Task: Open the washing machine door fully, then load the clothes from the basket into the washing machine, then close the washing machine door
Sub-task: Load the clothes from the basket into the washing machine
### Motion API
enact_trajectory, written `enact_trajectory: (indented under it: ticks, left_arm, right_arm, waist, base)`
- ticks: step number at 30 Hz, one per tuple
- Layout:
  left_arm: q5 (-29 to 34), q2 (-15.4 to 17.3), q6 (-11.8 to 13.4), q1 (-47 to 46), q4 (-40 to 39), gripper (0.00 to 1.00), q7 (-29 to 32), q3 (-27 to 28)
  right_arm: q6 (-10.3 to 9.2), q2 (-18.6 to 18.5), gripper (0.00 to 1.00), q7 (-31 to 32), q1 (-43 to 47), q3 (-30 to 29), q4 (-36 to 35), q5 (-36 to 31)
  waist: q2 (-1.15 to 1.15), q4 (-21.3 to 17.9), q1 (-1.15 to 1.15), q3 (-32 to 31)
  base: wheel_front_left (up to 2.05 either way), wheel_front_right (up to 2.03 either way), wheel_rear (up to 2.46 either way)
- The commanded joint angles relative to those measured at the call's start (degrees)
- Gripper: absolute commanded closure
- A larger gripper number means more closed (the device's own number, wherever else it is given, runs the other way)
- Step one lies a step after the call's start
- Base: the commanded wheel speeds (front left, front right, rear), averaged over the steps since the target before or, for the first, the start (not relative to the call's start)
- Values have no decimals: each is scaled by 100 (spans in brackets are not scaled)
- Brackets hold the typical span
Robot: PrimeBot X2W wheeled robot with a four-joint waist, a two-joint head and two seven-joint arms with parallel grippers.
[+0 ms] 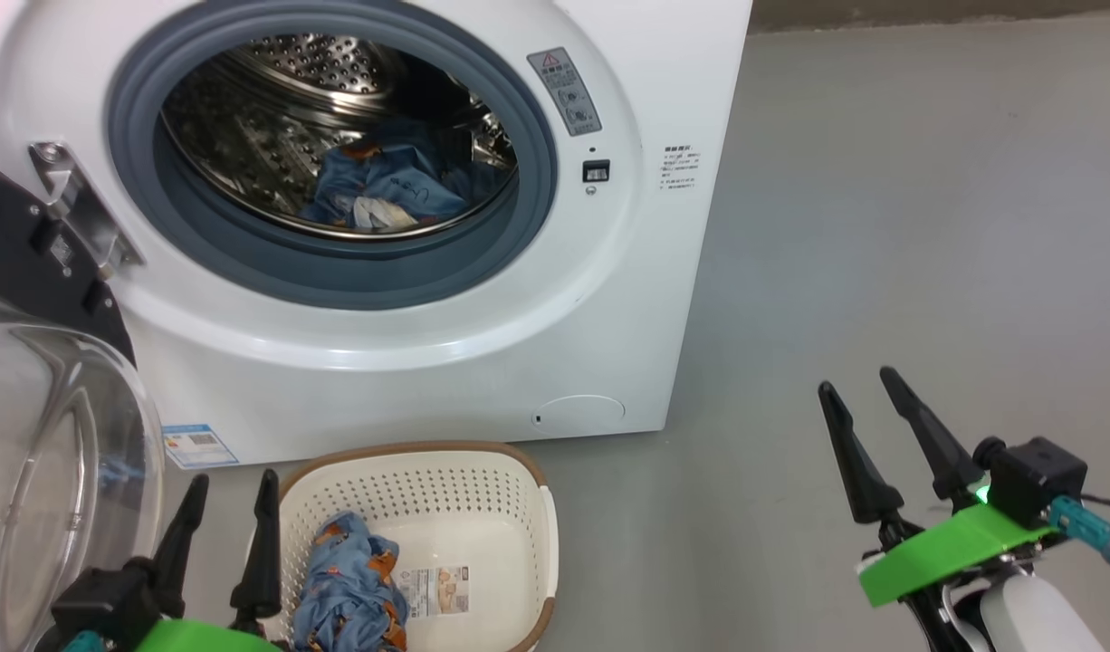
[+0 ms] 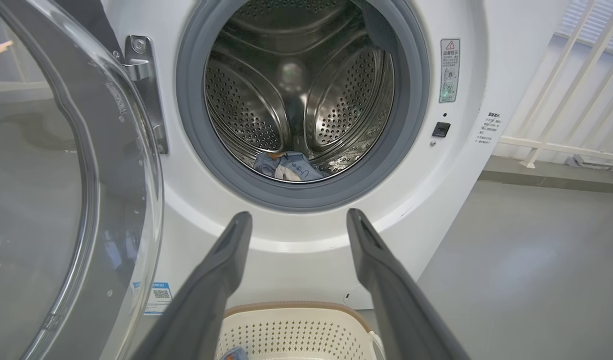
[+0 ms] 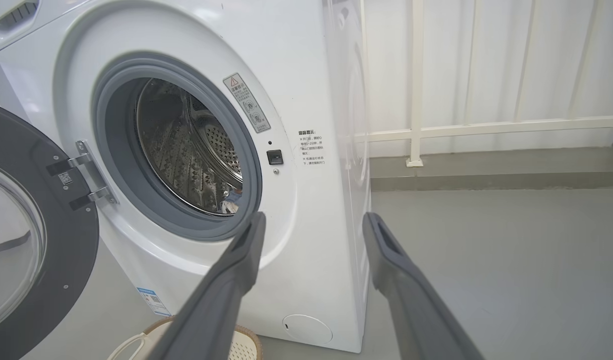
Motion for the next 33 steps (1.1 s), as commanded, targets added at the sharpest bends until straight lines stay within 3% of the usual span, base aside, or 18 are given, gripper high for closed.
enact_trajectory:
  ticks: [1, 13, 33]
  left_arm:
    - [69, 149, 79, -59, -200, 0, -69, 246]
    - [142, 135, 213, 157, -543, 0, -69, 241]
    - [128, 96, 209, 74, -560, 0, -69, 252]
  right_arm:
    - [16, -65, 0, -27, 90, 106, -98, 40]
    - [16, -120, 0, -27, 154, 16, -50, 27]
    - [16, -111, 0, -27, 102, -41, -111, -6]
  waist:
    - [0, 17, 0, -42]
    - [0, 3, 0, -39]
    - [0, 20, 0, 67]
  base:
    - [0, 0, 0]
    - [0, 0, 0]
    - [0, 0, 0]
